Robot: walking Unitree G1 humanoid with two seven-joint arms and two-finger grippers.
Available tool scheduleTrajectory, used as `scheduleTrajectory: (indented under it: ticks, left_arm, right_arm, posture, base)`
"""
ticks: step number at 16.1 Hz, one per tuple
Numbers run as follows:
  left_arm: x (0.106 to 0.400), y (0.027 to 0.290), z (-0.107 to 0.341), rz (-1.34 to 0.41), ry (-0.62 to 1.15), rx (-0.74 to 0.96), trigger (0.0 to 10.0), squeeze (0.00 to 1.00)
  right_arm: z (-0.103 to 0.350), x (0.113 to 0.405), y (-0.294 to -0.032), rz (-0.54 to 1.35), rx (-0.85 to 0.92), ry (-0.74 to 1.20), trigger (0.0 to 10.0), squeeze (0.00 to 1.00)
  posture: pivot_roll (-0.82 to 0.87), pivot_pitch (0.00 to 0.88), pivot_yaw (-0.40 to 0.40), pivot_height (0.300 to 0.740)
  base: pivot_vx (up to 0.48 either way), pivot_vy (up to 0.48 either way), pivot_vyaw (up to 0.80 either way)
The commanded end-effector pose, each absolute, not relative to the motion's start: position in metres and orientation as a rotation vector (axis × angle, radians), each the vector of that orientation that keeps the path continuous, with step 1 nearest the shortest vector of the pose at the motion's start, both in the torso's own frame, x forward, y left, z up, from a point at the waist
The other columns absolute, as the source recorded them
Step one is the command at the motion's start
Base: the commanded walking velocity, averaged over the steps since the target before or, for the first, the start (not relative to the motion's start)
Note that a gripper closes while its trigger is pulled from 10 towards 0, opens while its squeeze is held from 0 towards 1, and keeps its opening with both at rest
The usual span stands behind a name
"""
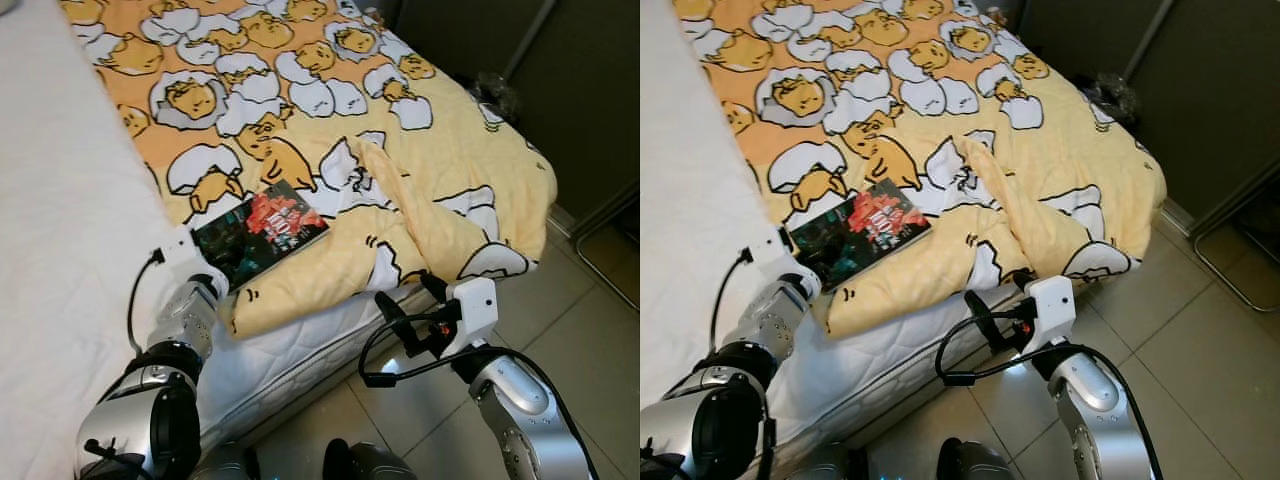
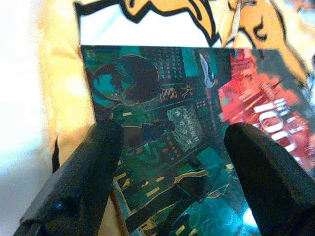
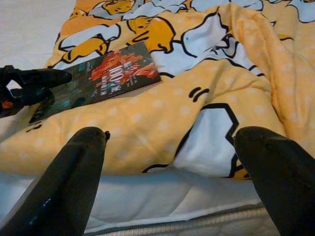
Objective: Clean up the room
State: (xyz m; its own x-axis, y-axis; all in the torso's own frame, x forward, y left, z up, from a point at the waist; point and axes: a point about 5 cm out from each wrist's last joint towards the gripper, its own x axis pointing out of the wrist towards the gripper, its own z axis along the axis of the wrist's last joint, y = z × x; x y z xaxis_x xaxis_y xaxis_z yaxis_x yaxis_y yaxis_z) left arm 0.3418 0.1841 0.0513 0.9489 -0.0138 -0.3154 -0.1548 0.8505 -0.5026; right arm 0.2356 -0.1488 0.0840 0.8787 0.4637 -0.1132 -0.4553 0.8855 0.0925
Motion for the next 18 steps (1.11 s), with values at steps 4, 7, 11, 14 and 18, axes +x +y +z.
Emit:
scheduleTrajectory:
  ticks: [4,7,11,14,18]
  left_arm:
    - [0.326,0.167,0.027,0.008,0.437,-0.583,0.0,0.0]
    - [0.328,0.164,0.03,-0.04,0.415,-0.534,0.0,0.0]
    - [0.327,0.171,0.031,-0.032,0.389,-0.54,0.0,0.0]
    - [0.339,0.181,0.053,-0.029,0.249,-0.592,0.0,0.0]
    - [0.353,0.199,0.087,-0.045,0.07,-0.592,0.0,0.0]
  right_arm:
    - [0.082,0.237,-0.151,0.464,0.065,0.14,10.0,0.0]
    - [0.082,0.237,-0.15,0.466,0.068,0.14,10.0,0.0]
    - [0.082,0.236,-0.151,0.461,0.066,0.142,10.0,0.0]
    - [0.081,0.236,-0.151,0.458,0.063,0.145,10.0,0.0]
    - [0.08,0.237,-0.151,0.459,0.062,0.148,10.0,0.0]
  posture:
    - [-0.14,0.12,-0.098,0.74]
    - [-0.14,0.125,-0.098,0.74]
    - [-0.14,0.131,-0.097,0.74]
    - [-0.14,0.132,-0.095,0.74]
    - [-0.13,0.129,-0.099,0.74]
  base:
    - [0.0,0.0,0.0]
    - [0.0,0.0,0.0]
    - [0.0,0.0,0.0]
    - [0.0,0.0,0.0]
    - [0.0,0.0,0.0]
